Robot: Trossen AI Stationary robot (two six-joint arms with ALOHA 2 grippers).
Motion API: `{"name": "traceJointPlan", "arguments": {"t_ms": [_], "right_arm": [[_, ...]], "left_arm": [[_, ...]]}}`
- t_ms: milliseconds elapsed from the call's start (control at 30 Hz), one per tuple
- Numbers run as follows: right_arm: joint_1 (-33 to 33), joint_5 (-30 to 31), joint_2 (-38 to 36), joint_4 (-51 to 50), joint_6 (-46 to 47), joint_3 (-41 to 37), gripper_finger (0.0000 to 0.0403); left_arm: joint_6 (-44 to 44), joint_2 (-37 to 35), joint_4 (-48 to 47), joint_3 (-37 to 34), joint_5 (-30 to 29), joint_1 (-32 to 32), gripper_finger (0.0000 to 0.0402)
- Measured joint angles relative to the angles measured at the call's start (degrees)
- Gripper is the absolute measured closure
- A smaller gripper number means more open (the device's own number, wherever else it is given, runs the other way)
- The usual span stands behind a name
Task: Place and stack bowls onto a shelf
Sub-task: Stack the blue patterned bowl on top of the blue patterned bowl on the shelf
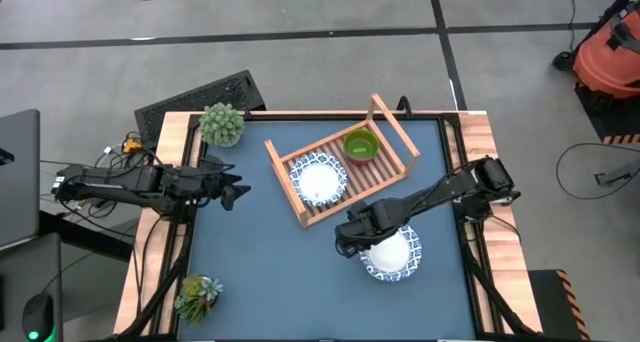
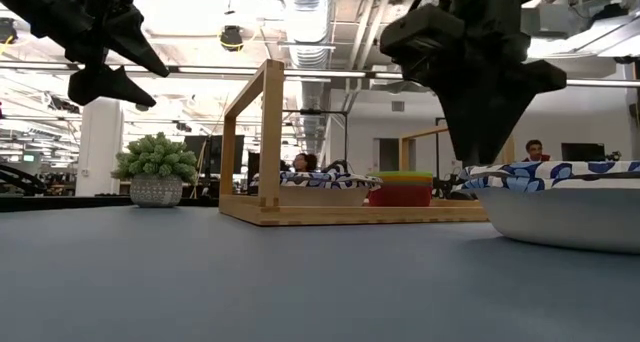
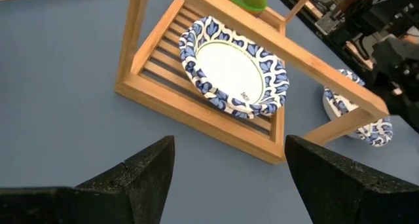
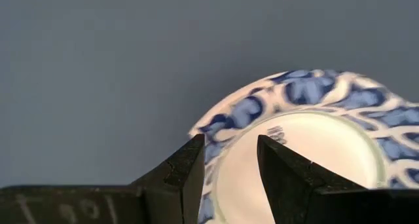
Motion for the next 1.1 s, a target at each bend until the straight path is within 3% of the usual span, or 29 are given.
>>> {"name": "traceJointPlan", "arguments": {"t_ms": [1100], "right_arm": [[-0.5,0.17,0.0,0.28,2.56,0.0,0.0239]], "left_arm": [[0.72,0.0,-1.48,0.0,-0.03,0.0,0.0127]]}}
